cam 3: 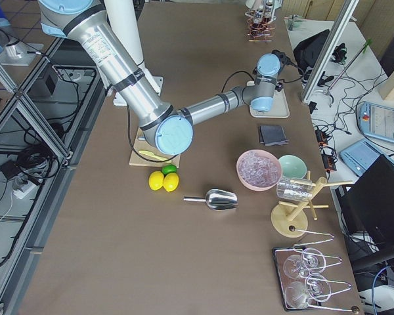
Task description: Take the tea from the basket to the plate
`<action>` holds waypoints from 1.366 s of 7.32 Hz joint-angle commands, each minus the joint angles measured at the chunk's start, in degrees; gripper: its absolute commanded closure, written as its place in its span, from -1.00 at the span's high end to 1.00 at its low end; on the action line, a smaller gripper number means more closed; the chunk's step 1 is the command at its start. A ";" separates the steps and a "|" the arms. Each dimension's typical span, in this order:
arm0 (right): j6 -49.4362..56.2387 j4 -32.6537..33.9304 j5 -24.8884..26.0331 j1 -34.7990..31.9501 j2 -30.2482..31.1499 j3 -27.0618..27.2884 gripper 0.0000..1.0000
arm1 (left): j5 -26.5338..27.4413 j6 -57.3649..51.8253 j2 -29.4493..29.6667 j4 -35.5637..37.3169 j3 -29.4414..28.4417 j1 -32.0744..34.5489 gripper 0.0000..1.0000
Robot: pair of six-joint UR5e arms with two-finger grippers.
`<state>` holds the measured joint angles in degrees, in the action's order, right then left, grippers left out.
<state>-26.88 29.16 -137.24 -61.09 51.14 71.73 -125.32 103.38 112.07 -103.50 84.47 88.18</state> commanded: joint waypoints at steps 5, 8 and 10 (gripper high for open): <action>6.28 58.58 -6.50 -4.99 28.69 29.37 1.00 | -11.35 -65.19 -21.51 6.29 14.22 2.87 0.96; 24.75 78.98 1.69 -12.89 33.14 33.64 1.00 | -11.27 -91.26 -29.25 6.91 19.58 3.14 0.96; 24.77 79.82 2.41 -19.48 39.70 33.56 1.00 | -10.48 -97.30 -31.29 6.99 19.33 2.88 0.96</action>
<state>-3.29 106.85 -135.88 -75.29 85.60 105.08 -136.50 12.14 82.73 -96.64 103.56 91.28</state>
